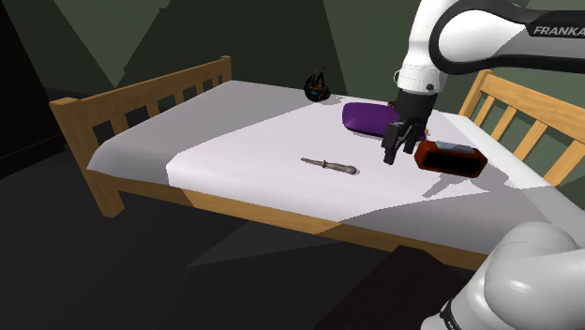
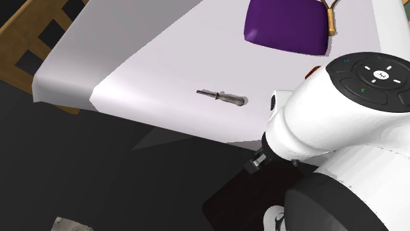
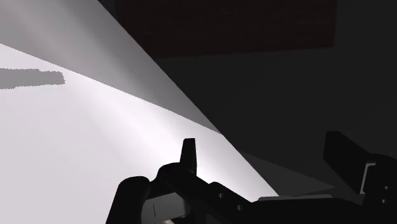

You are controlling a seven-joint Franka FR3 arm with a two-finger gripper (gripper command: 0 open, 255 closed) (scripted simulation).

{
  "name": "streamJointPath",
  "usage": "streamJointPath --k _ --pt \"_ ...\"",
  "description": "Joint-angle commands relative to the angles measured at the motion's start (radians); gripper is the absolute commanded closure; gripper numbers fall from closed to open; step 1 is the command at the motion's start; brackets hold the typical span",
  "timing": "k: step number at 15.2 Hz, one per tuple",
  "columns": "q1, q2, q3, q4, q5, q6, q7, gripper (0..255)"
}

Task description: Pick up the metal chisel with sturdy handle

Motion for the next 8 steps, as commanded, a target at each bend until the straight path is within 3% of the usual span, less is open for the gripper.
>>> streamJointPath --k 1,8 --pt "0.000 0.000 0.000 0.000 0.000 0.000 0.000 0" --pt "0.005 0.235 -0.071 0.053 -0.038 0.183 -0.132 0"
